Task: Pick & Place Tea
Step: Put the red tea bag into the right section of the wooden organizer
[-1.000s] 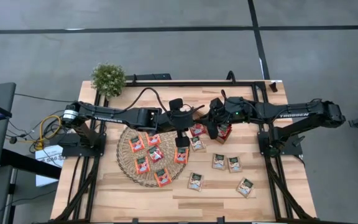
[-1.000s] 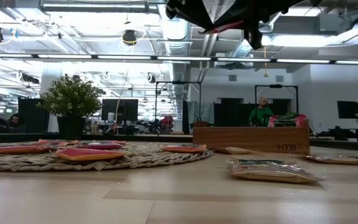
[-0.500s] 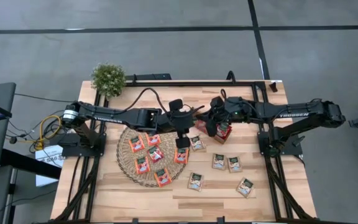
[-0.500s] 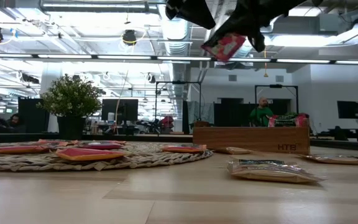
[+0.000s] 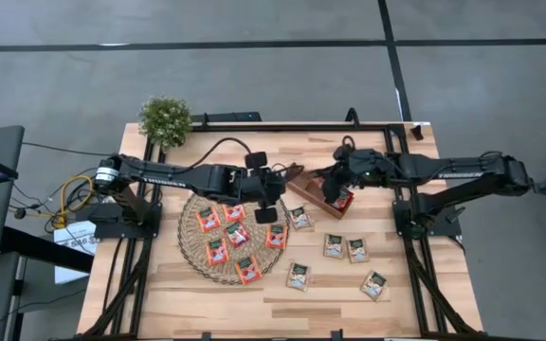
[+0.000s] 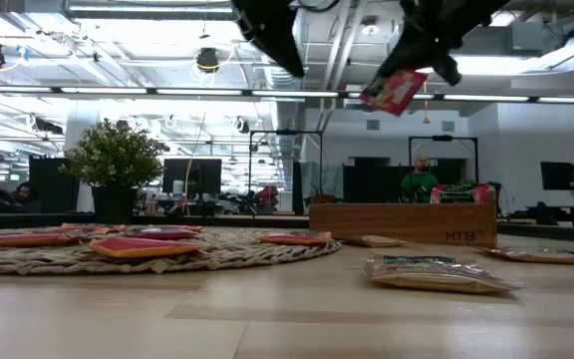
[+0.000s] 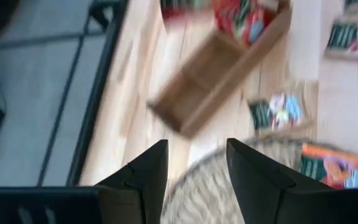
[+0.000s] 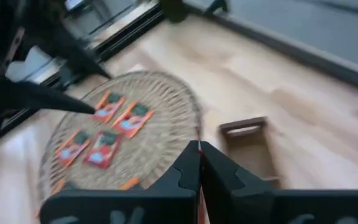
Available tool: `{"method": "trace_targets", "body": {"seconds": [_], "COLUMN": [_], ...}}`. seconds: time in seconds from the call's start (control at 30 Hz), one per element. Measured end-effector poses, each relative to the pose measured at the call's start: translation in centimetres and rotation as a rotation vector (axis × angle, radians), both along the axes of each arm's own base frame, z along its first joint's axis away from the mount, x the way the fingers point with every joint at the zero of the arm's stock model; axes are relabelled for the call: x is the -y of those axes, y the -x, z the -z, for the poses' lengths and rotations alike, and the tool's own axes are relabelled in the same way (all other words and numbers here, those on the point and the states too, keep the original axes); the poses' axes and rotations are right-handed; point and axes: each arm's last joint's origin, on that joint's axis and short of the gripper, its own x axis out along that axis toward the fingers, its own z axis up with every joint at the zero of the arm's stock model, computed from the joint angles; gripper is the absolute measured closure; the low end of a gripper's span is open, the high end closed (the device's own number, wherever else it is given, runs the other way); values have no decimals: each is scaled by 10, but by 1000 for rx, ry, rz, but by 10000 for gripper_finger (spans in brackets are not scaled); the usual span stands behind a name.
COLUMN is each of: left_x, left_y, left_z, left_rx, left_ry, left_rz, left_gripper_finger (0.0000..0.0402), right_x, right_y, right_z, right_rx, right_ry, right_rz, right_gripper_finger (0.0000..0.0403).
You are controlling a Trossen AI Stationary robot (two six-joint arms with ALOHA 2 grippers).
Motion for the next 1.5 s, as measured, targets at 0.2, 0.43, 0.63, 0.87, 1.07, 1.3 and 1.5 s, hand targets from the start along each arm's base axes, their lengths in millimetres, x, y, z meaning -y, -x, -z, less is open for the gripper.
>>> {"method": "trace_targets", "body": {"seconds": [0.2, 0.43, 0.63, 0.87, 1.07, 1.3, 1.5], "left_x": [-19, -35, -47, -67, -76, -89, -105], "left_y": [6, 7, 8, 9, 12, 14, 21], "left_z": [24, 49, 58, 64, 67, 66, 65], "left_rx": [-75, -67, -62, 2, 3, 15, 9], "left_ry": [192, 270, 327, 431, 505, 559, 561], "left_rz": [-46, -61, -22, 45, 111, 158, 142], "left_gripper_finger": [245, 245, 245, 245, 245, 245, 245], "right_x": [-17, -48, -74, -94, -97, -98, -101], "right_y": [20, 30, 29, 19, 12, 10, 12], "right_z": [-11, -3, 22, 59, 89, 111, 109], "right_rx": [40, 64, 94, 102, 83, 95, 94], "right_ry": [106, 189, 242, 264, 291, 258, 279], "right_rz": [158, 341, 483, 560, 649, 739, 716], "right_gripper_finger": [403, 403, 403, 403, 403, 403, 403]}}
